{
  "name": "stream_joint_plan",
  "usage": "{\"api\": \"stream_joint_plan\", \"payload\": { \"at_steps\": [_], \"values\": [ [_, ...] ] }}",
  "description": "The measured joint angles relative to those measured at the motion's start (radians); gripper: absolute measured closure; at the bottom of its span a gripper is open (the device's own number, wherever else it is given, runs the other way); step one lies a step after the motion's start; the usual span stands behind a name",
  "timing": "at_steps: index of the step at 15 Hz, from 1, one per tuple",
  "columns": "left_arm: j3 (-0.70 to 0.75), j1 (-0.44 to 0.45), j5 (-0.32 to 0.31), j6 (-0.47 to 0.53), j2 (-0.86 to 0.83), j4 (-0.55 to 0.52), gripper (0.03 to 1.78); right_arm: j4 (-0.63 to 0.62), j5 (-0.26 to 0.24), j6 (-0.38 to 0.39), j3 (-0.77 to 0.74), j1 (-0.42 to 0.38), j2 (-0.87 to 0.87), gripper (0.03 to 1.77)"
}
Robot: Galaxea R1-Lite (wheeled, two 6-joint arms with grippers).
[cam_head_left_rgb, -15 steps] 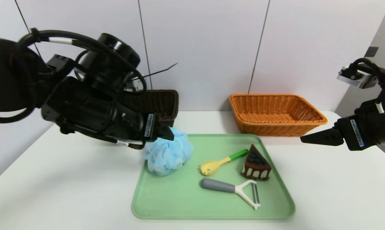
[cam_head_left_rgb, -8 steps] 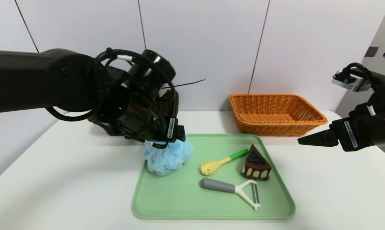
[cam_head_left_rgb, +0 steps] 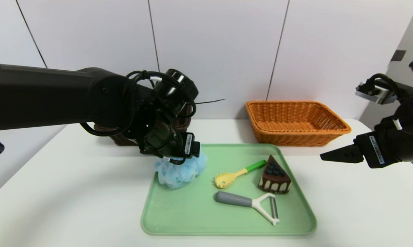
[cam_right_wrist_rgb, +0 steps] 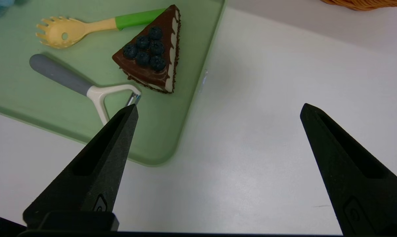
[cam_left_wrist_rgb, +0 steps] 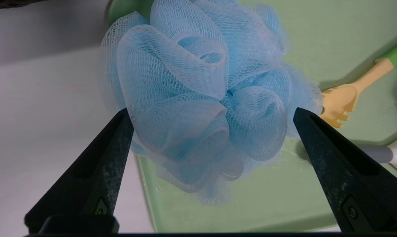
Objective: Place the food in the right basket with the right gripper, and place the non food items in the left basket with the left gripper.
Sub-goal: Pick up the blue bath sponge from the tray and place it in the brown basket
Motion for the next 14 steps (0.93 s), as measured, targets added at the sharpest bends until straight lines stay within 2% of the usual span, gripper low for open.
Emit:
{"api": "stream_joint_plan", "payload": {
  "at_steps": [6,12,14],
  "values": [
    [-0.001,0.010,0.001,-0.029,0.082,-0.058,0.12,-0.001,0.001,-0.001,0.027,0.000,-0.009,0.10],
    [0.000,0.011,0.001,-0.029,0.113,-0.061,0.12,-0.002,0.003,-0.001,0.036,-0.001,-0.023,0.10],
    [0.000,0.011,0.003,-0.030,0.114,-0.060,0.46,-0.001,0.003,-0.001,0.037,-0.001,-0.026,0.10]
  ]
}}
